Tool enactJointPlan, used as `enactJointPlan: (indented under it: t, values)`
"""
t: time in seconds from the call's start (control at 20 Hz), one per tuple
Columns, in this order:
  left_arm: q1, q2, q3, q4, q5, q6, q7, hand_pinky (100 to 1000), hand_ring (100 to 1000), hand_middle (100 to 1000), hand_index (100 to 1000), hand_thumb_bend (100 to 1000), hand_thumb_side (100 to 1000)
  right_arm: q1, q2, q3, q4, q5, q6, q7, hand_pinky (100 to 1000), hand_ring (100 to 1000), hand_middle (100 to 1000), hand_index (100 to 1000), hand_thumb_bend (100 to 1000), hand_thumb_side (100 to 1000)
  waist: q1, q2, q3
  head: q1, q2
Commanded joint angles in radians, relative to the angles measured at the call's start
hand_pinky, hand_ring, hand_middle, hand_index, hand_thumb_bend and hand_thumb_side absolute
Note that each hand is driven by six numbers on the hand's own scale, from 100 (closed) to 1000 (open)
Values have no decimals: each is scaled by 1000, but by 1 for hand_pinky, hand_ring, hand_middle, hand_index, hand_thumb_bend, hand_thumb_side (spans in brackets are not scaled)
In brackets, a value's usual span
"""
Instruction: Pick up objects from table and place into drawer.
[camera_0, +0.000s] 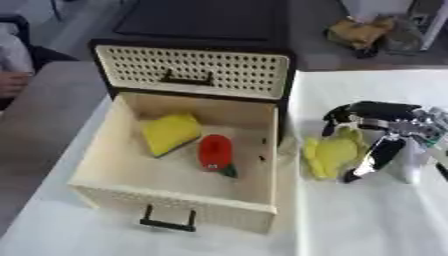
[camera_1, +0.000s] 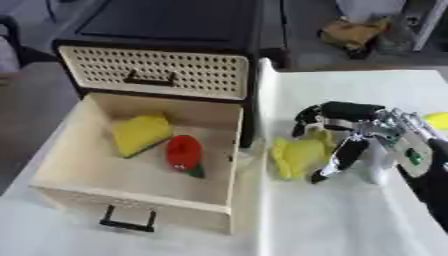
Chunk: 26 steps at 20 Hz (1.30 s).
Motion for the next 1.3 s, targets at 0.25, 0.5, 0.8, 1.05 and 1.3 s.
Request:
enactJointPlan:
  t: [0.25,0.5,0.8,1.05,1.3]
  values:
    - [-10,5,15,-13,-10,12,2,937,889,803,1000,253,987,-29,-13,-21,18,13,-226,196,791,876,592,713,724,358,0,-11,6,-2,9]
    - [-13,6,13,-13,-11,14,2,938,889,803,1000,252,985,-40,-14,-27,29,9,-226,178,783,860,568,688,649,374,-2,-11,11,-3,7]
    - [-14,4,14,-13,-14,17,3,939,890,804,1000,251,984,-46,-18,-29,27,-3,-226,162,773,840,541,606,549,409,-4,-10,16,-1,7]
    - [-17,3,14,-13,-15,22,5,939,889,803,1000,246,987,-49,-24,-37,25,-8,-226,150,765,827,511,559,557,371,-6,-10,16,0,4]
    - [-17,6,17,-13,-13,21,9,939,890,804,1000,235,982,-49,-25,-50,25,-20,-226,117,751,812,481,514,555,391,-6,-12,15,1,1]
